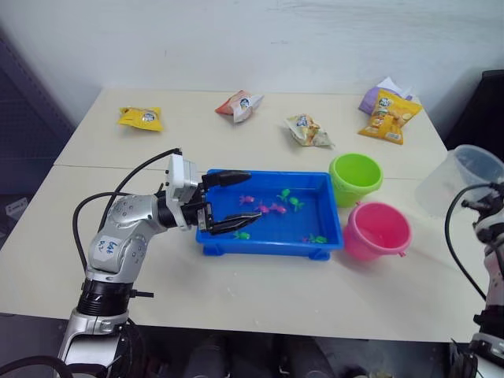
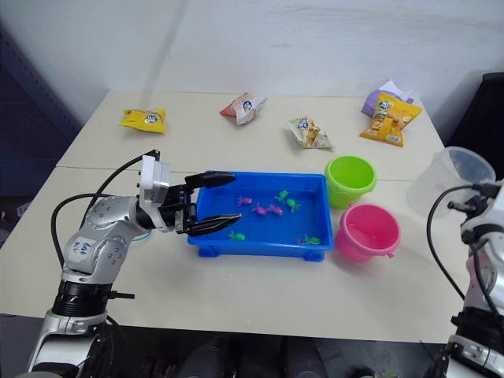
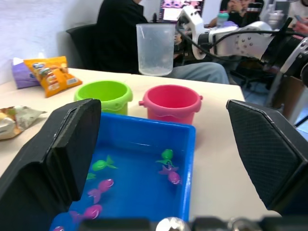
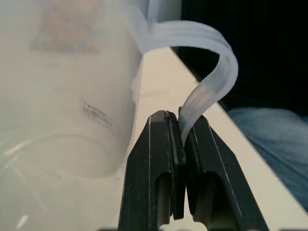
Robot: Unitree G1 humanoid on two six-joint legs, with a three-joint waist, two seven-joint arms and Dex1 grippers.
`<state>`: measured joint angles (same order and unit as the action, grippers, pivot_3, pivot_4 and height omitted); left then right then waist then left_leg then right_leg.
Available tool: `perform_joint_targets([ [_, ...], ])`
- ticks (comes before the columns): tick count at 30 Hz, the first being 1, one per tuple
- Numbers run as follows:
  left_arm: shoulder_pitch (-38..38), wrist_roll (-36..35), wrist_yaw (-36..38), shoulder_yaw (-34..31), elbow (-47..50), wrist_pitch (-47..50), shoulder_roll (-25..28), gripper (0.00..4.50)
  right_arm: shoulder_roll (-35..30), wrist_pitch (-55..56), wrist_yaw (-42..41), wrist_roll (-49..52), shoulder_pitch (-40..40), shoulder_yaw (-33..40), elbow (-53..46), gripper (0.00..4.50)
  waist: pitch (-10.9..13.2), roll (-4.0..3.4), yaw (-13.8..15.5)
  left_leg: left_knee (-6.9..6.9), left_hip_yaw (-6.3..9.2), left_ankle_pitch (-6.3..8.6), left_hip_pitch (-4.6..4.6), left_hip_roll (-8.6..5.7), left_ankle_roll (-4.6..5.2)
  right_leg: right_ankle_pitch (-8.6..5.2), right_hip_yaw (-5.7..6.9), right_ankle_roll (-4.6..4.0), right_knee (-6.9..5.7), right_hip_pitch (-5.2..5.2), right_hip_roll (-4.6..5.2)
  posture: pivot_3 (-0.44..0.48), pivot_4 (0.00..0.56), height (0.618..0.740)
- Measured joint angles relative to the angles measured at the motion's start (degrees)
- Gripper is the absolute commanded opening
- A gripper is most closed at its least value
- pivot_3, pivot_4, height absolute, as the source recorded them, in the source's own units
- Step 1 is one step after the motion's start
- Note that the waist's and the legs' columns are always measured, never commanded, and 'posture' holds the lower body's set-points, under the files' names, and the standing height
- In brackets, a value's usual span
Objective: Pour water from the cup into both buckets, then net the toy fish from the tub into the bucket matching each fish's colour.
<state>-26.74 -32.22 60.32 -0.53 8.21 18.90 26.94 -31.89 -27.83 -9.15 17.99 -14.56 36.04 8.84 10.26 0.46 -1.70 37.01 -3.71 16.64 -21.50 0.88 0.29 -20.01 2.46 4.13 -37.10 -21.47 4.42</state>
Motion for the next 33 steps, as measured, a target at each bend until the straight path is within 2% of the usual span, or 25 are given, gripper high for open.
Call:
perform_joint_targets([
  [6, 0.0, 0.0, 2.0, 1.1, -0.1, 0.1, 1.0, 4.50, 2.2, 2.9, 2.1, -2.3, -1.0, -4.0, 4.7, 0.16, 0.0, -0.01, -0.1, -0.01, -0.05, 0.00, 0.02, 0.00, 0.00, 0.00, -0.08, 0.00, -0.03, -0.04, -0.01, 0.000, 0.150, 0.738],
  [15, 0.8, 0.0, 2.4, 0.7, 0.9, 2.0, 3.6, 4.50, 3.6, 16.6, 1.5, -5.9, -3.8, -9.7, 17.0, 0.16, 0.0, -0.01, 0.1, -0.01, -0.03, 0.02, -0.03, -0.03, 0.04, 0.00, -0.06, 0.01, 0.05, -0.03, 0.02, 0.000, 0.150, 0.738],
  [19, 2.1, 0.0, 1.9, 0.3, 2.3, 2.3, 4.7, 4.50, 3.8, 21.5, 1.3, -6.5, -3.1, -10.1, 18.8, 0.16, 0.0, -0.01, 0.1, -0.02, -0.02, 0.02, -0.02, -0.02, 0.04, 0.00, -0.05, 0.01, 0.04, -0.03, 0.02, 0.000, 0.150, 0.738],
  [22, 2.4, 0.0, 1.3, 0.0, 2.3, 2.2, 4.7, 4.50, 4.1, 21.8, 1.2, -5.8, -1.0, -9.7, 18.0, 1.06, 0.0, -0.01, 0.1, -0.02, -0.01, 0.03, -0.01, -0.01, 0.04, 0.00, -0.05, 0.01, 0.04, -0.02, 0.02, 0.000, 0.150, 0.738],
  [26, 2.8, 0.0, 0.6, -0.8, 2.4, 1.8, 4.7, 4.50, 4.9, 21.4, 1.1, -5.1, 4.3, -9.2, 14.2, 2.83, 0.0, -0.01, 0.1, -0.05, -0.01, 0.04, -0.02, -0.02, 0.04, 0.00, -0.05, 0.01, 0.08, -0.02, 0.04, 0.000, 0.150, 0.738],
  [27, 3.0, 0.0, 0.4, -0.9, 2.4, 1.7, 4.7, 4.50, 5.1, 20.8, 0.8, -4.4, 5.8, -8.9, 11.9, 3.43, 0.0, -0.01, 0.1, -0.05, -0.01, 0.04, -0.02, -0.02, 0.04, 0.00, -0.06, 0.01, 0.07, -0.02, 0.04, 0.000, 0.150, 0.738],
  [29, 4.3, 0.0, 0.3, -1.0, 2.4, 1.6, 4.7, 4.50, 5.1, 18.7, -0.3, -2.6, 9.3, -8.4, 6.7, 4.29, 0.0, -0.01, 0.0, -0.06, -0.01, 0.06, 0.01, 0.01, 0.03, 0.00, -0.08, 0.01, 0.06, -0.02, 0.02, 0.000, 0.150, 0.738],
  [30, 5.0, 0.0, 0.3, -1.0, 2.4, 1.6, 4.8, 4.50, 5.1, 17.5, -0.9, -1.8, 11.3, -8.2, 4.0, 4.46, 0.0, -0.01, 0.0, -0.08, 0.00, 0.06, 0.01, 0.01, 0.03, 0.00, -0.07, 0.01, 0.06, -0.02, 0.02, 0.000, 0.150, 0.738],
  [33, 6.4, 0.1, 0.3, -1.6, 2.3, 1.3, 5.8, 4.50, 5.1, 12.8, -3.2, 0.9, 17.6, -7.5, -2.7, 4.46, 0.0, -0.02, 0.1, -0.13, 0.02, 0.07, 0.03, 0.01, 0.04, 0.00, -0.06, 0.00, 0.06, -0.02, 0.04, 0.000, 0.150, 0.738],
])
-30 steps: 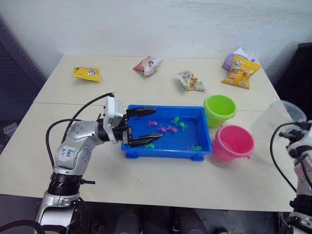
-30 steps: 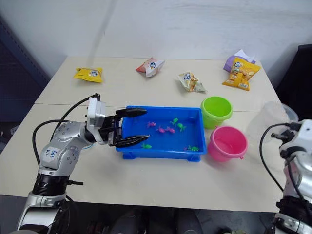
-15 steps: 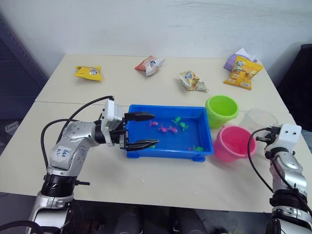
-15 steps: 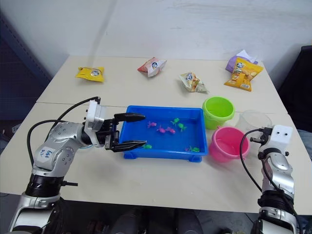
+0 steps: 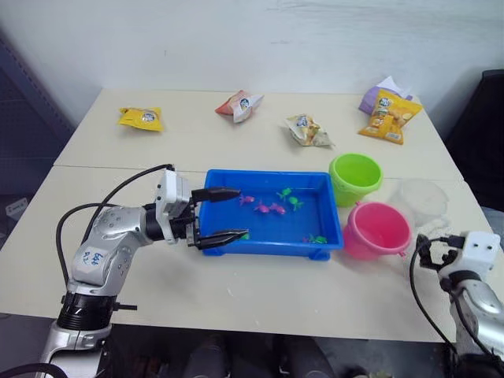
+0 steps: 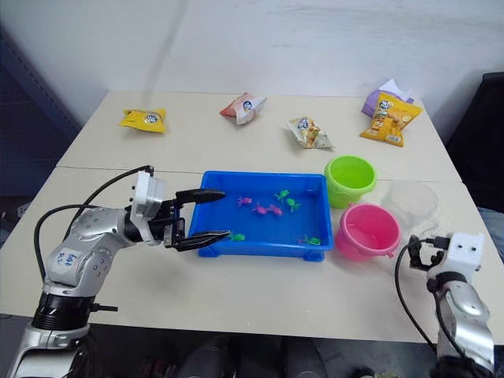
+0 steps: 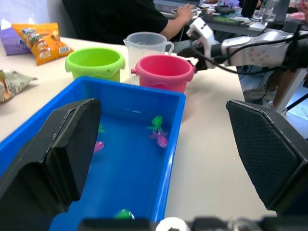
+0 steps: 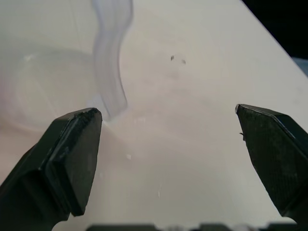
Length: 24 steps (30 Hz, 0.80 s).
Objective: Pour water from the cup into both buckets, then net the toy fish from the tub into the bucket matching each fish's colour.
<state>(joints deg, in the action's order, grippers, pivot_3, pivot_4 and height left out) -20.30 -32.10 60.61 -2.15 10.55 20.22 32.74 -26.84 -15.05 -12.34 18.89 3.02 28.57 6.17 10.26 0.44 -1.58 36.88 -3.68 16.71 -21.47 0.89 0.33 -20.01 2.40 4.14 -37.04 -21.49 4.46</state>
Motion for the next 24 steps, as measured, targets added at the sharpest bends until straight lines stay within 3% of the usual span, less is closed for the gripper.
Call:
perform_joint_targets([
  [5, 3.4, 0.9, -0.9, -3.7, -0.5, -1.7, 2.6, 4.50, -3.4, -1.5, -10.0, 4.5, 14.1, 3.8, -11.6, 4.46, 0.0, -0.03, 0.1, -0.15, -0.01, 0.19, 0.04, 0.00, 0.26, 0.00, 0.00, 0.00, 0.14, 0.02, 0.00, 0.000, 0.150, 0.738],
  [10, 8.2, 3.2, -3.3, -10.1, -4.3, -6.4, 4.7, 4.50, -6.8, 4.9, -25.5, 11.4, 21.7, 10.9, -19.4, 4.46, 0.0, -0.06, -0.4, -0.44, -0.20, 0.31, 0.32, 0.00, 0.33, 0.02, -0.22, 0.03, 0.16, 0.08, -0.01, 0.000, 0.150, 0.738],
  [15, 15.8, 6.7, -8.6, -21.4, -10.5, -13.2, 6.5, 4.50, -10.2, 15.2, -39.6, 18.7, 20.5, 17.6, -25.7, 4.46, 0.2, 0.29, -0.2, -0.65, -0.15, 0.23, 0.40, 0.03, 0.26, 0.01, -0.16, 0.01, 0.20, 0.04, -0.02, 0.000, 0.150, 0.738],
  [19, 24.5, 8.6, -13.9, -29.3, -10.3, -18.2, 5.3, 4.50, -12.6, 12.5, -44.5, 22.8, 22.4, 14.3, -32.4, 4.46, 0.1, 0.56, 0.3, -0.76, 0.01, 0.28, 0.26, 0.03, 0.29, 0.00, 0.00, 0.00, 0.54, 0.07, 0.09, 0.000, 0.150, 0.738],
  [24, 33.1, 12.5, -21.0, -34.8, -11.8, -24.2, 1.2, 4.50, -9.4, 13.9, -47.1, 22.6, 16.8, 2.2, -35.1, 4.46, 0.1, 0.66, 0.4, -0.75, 0.02, 0.36, 0.22, -0.02, 0.39, 0.01, 0.03, -0.01, 0.69, 0.09, 0.21, 0.000, 0.150, 0.738],
])
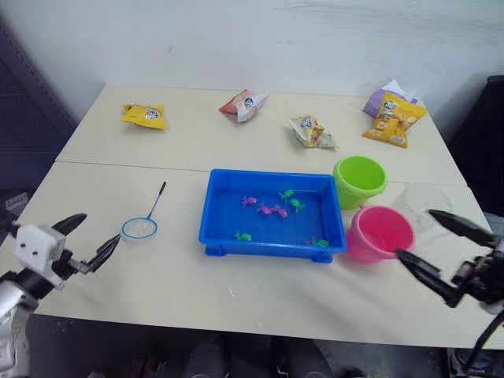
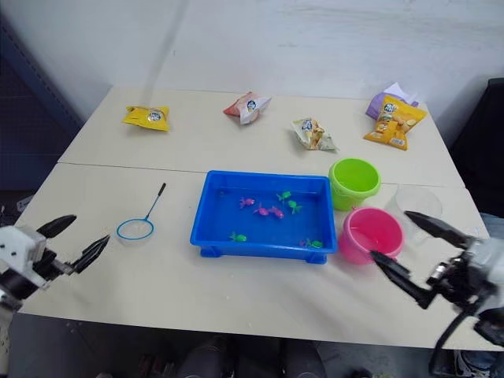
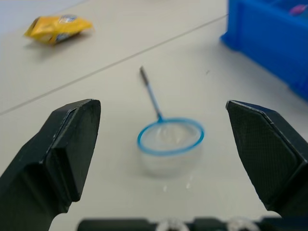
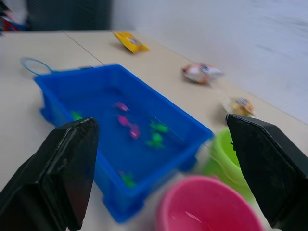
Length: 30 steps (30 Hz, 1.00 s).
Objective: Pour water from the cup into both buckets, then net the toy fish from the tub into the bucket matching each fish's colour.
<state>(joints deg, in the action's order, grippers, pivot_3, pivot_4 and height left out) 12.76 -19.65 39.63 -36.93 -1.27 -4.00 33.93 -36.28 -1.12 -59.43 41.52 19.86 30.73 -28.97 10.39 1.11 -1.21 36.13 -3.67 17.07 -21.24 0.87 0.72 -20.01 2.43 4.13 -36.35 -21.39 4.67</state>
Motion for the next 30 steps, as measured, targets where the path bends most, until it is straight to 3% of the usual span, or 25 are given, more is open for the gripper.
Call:
perform_joint_targets([
  [7, 9.3, 0.4, -7.6, -9.0, -4.9, -1.4, -2.6, 4.50, 1.2, 0.3, -2.2, -2.1, -5.9, -10.6, 0.3, 4.46, 0.0, 0.03, -0.1, -0.04, 0.04, 0.02, 0.00, 0.01, -0.02, -0.04, 0.06, -0.08, 0.03, -0.03, 0.02, 0.000, 0.150, 0.738],
  [12, 10.7, 1.7, -12.2, -9.4, -5.6, 0.8, -4.0, 4.50, 5.1, 5.1, -3.0, -5.7, -9.4, -16.2, 1.7, 4.46, 0.0, 0.14, 0.3, -0.04, 0.11, 0.03, -0.06, 0.01, -0.03, -0.06, 0.16, -0.12, 0.07, -0.03, 0.07, 0.000, 0.150, 0.738],
  [15, 9.2, 1.0, -13.7, -7.6, -0.6, 7.1, -3.4, 4.50, 5.3, 6.5, -3.1, -6.8, -10.6, -17.3, 2.7, 4.46, -0.1, 0.17, 1.0, -0.05, 0.14, 0.05, -0.07, 0.01, -0.05, -0.05, 0.19, -0.13, 0.16, 0.01, 0.08, 0.000, 0.150, 0.738],
  [19, 1.7, -0.4, -14.2, -0.1, 7.4, 19.7, 1.0, 4.50, 5.8, 7.5, -2.6, -8.5, -12.9, -19.9, 4.7, 4.46, -0.1, 0.15, 1.2, -0.05, 0.20, 0.04, -0.08, 0.01, -0.08, -0.04, 0.28, -0.16, 0.15, 0.03, 0.08, 0.000, 0.150, 0.738],
  [24, -13.8, -0.5, -16.5, 9.7, 11.5, 35.7, 7.4, 4.50, 6.0, 7.8, -1.9, -9.6, -13.5, -21.9, 4.9, 4.46, 0.0, 0.07, 0.6, -0.04, 0.13, 0.01, -0.07, 0.00, -0.13, -0.02, 0.29, -0.13, 0.09, 0.04, 0.05, 0.000, 0.150, 0.738],
  [28, -29.3, 1.3, -18.9, 19.7, 4.0, 49.0, 7.7, 4.50, 5.9, 7.6, 0.1, -10.8, -14.3, -22.7, 4.7, 4.46, 0.0, 0.06, 0.5, 0.09, 0.12, -0.14, -0.04, -0.03, -0.34, -0.01, 0.34, -0.10, -0.18, 0.03, -0.03, 0.000, 0.150, 0.738],
  [30, -34.3, 3.3, -19.2, 23.8, -2.0, 51.1, 7.6, 4.50, 5.9, 7.4, 1.1, -11.2, -14.5, -23.0, 4.3, 4.46, 0.0, 0.08, 0.1, 0.08, 0.08, -0.17, -0.03, -0.02, -0.40, -0.01, 0.34, -0.09, -0.26, -0.01, -0.07, 0.000, 0.150, 0.738],
])
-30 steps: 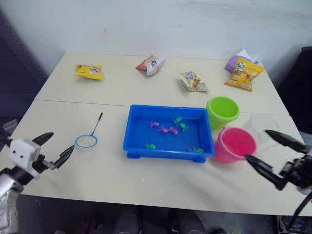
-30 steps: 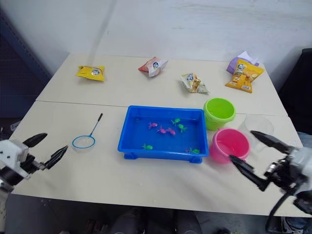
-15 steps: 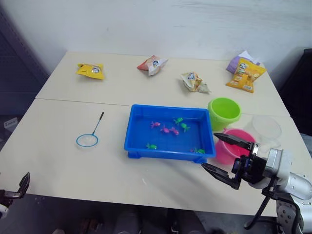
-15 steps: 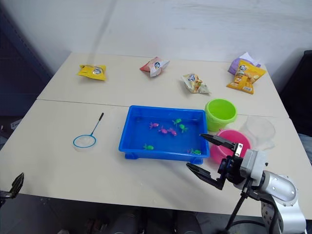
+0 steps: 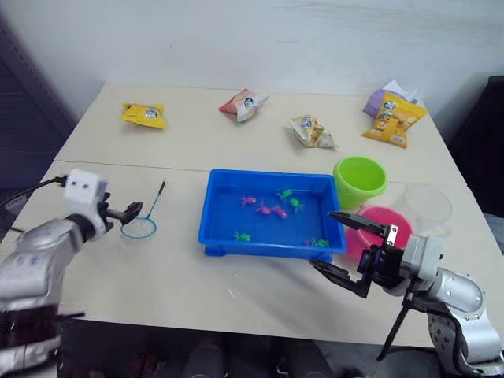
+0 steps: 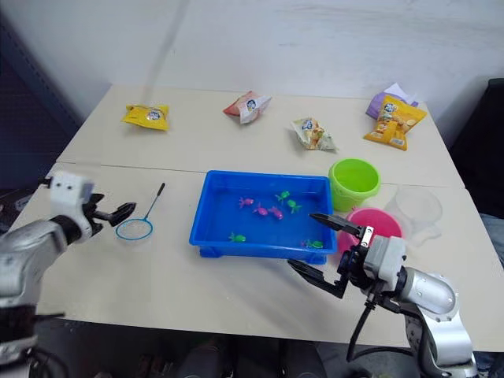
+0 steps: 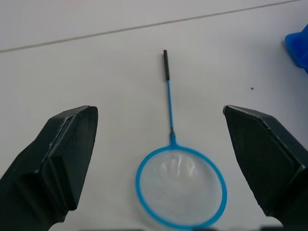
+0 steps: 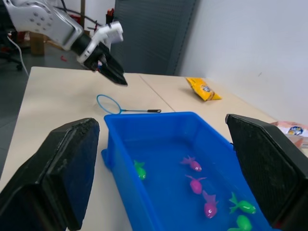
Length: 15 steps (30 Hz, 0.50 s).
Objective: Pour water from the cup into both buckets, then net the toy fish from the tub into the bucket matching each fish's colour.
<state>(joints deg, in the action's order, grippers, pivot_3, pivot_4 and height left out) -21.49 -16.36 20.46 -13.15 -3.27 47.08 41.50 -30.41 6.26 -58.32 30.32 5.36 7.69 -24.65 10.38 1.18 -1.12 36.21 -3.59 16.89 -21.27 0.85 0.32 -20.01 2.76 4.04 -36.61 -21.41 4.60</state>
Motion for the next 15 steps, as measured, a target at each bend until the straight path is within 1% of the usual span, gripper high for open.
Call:
perform_joint_targets([
  [2, -5.4, 2.5, -0.3, 3.9, -8.1, 1.0, -0.6, 4.50, -0.2, -0.1, 0.7, -0.7, -0.1, -0.5, -0.1, 4.46, 0.0, 0.04, -0.1, 0.05, -0.02, -0.04, -0.03, 0.00, -0.06, 0.00, 0.01, 0.00, -0.18, -0.07, -0.02, 0.000, 0.150, 0.738],
  [5, -10.5, 4.2, 0.4, 7.1, -15.7, 1.1, -2.0, 4.50, -1.1, 0.0, 1.1, -1.8, 0.1, -0.7, -0.3, 4.46, 0.1, 0.12, -0.2, 0.12, -0.04, -0.06, -0.05, 0.00, -0.10, 0.00, 0.01, 0.00, -0.32, -0.07, -0.02, 0.000, 0.150, 0.738],
  [8, -14.8, 4.8, 0.2, 7.6, -23.0, 0.8, -4.3, 4.50, -2.3, 0.8, 0.7, -3.3, 0.5, -0.9, -0.4, 4.46, 0.1, 0.25, -0.2, 0.22, -0.04, -0.06, -0.08, 0.00, -0.09, 0.00, 0.01, 0.01, -0.32, -0.07, -0.02, 0.000, 0.150, 0.738],
  [10, -15.8, 5.2, 0.2, 7.7, -25.1, 0.5, -5.0, 4.50, -2.3, 1.0, 0.7, -3.5, 0.7, -0.9, -0.4, 4.46, 0.1, 0.26, -0.2, 0.25, -0.04, -0.06, -0.08, 0.01, -0.10, 0.00, 0.01, 0.01, -0.34, -0.07, -0.02, 0.000, 0.150, 0.738],
  [12, -18.1, 6.5, 0.1, 9.0, -28.5, 0.5, -6.1, 3.97, -2.3, 1.3, 1.3, -3.9, 1.0, -0.9, -0.4, 4.50, 0.1, 0.27, -0.1, 0.32, -0.03, -0.07, -0.09, 0.01, -0.12, 0.00, 0.03, 0.01, -0.35, -0.07, -0.02, 0.000, 0.150, 0.738],
  [13, -18.9, 7.7, 0.0, 10.0, -29.2, 1.1, -6.2, 3.80, -2.3, 1.3, 1.7, -4.1, 1.0, -0.9, -0.5, 4.50, 0.1, 0.27, 0.1, 0.36, -0.04, -0.07, -0.06, 0.00, -0.12, 0.00, 0.02, 0.01, -0.33, -0.06, -0.01, 0.000, 0.150, 0.738],
  [15, -18.8, 8.4, 0.1, 10.4, -29.2, 1.5, -5.8, 2.93, -2.3, 1.5, 2.2, -4.6, 1.3, -0.7, -0.5, 4.50, 0.1, 0.28, 0.0, 0.36, -0.09, -0.08, -0.01, 0.01, -0.14, 0.00, -0.03, 0.01, -0.34, -0.05, -0.01, 0.000, 0.150, 0.738],
])
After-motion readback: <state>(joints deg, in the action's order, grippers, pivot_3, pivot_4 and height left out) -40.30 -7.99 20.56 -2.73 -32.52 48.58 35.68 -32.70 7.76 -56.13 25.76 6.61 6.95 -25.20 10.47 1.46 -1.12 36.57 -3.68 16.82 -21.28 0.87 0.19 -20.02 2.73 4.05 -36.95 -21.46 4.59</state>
